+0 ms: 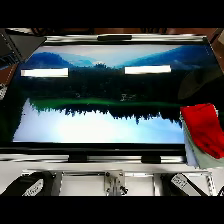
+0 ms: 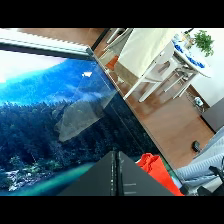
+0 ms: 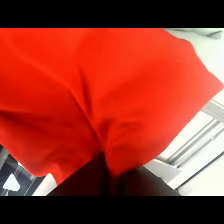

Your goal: Fold the shirts.

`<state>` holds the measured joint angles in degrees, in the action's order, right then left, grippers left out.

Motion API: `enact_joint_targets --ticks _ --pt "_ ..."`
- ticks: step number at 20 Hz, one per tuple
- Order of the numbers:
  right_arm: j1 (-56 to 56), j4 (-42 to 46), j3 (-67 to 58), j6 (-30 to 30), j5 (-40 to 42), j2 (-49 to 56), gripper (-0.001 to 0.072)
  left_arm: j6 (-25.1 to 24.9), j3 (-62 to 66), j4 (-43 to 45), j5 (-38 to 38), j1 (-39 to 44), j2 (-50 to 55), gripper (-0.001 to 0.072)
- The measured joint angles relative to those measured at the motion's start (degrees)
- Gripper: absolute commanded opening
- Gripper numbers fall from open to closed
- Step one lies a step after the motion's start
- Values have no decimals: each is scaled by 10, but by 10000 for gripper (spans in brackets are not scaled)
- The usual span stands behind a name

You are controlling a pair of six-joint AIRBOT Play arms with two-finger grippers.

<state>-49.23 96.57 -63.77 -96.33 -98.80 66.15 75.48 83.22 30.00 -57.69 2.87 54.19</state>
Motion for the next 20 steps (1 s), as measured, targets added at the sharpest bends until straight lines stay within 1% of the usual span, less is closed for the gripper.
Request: enact_joint_targets --ticks 1,2,5,8,11,12,13,14,15,17,18,20 --pt "0 4 4 -6 6 -1 505 0 0 0 0 0 0 34" --pt "0 7 7 -8 10 -1 572 0 0 0 0 0 0 34" --pt "0 9 9 -4 6 -2 572 0 0 0 0 0 0 33" --pt "0 51 -25 21 -17 -2 572 0 0 0 0 0 2 33" --pt "0 104 -115 31 -28 -2 571 0 0 13 1 0 7 32" --pt "0 108 -150 36 -35 -1 571 0 0 19 1 0 10 31" --pt "0 101 -191 40 -24 0 571 0 0 28 1 0 14 30" --pt "1 79 -228 45 -4 0 571 0 0 37 1 0 20 29" --pt "7 38 -264 51 26 0 571 1 0 50 1 0 28 28" --pt "46 -50 -313 58 109 1 571 17 6 105 0 6 50 28" --pt "84 -88 -328 63 150 3 571 37 14 160 -7 14 66 28" --pt "189 -116 -346 65 204 16 573 85 42 295 -49 37 108 31"
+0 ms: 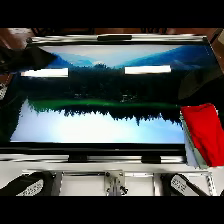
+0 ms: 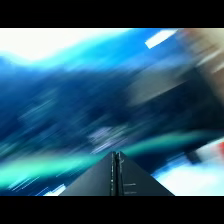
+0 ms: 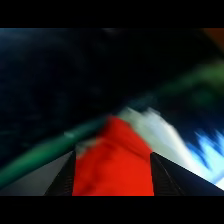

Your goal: Fold the shirts.

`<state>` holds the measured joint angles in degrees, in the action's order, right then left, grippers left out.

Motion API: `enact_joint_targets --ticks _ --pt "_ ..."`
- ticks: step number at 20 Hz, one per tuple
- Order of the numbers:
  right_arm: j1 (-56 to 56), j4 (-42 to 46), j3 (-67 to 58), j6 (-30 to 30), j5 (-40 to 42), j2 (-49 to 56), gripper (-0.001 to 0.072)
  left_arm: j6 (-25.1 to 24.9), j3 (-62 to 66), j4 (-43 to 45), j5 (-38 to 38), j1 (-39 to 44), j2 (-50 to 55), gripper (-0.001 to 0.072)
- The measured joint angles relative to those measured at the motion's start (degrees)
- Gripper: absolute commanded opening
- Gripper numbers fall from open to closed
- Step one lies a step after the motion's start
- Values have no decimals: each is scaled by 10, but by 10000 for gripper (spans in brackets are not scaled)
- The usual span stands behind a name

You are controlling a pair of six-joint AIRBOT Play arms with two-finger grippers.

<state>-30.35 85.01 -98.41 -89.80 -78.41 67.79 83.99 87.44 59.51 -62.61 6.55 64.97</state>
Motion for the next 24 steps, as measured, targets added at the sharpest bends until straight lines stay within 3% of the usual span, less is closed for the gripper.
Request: enact_joint_targets --ticks 2,3,4,5,6,12,24 --pt "120 14 -10 -31 13 33 628 31 35 131 -68 30 48 33" --pt "170 23 -12 -48 6 58 628 41 50 184 -101 45 71 80" --pt "213 23 -14 -64 -10 87 628 49 62 231 -132 58 92 299" --pt "248 17 -16 -74 -27 117 628 56 70 263 -159 69 110 602" --pt "277 6 -17 -81 -46 144 628 65 76 290 -186 78 128 657" --pt "387 -16 -20 -96 -111 227 628 94 88 357 -277 97 195 657" --pt "415 -34 -20 -100 -126 242 628 100 90 366 -277 101 204 658"
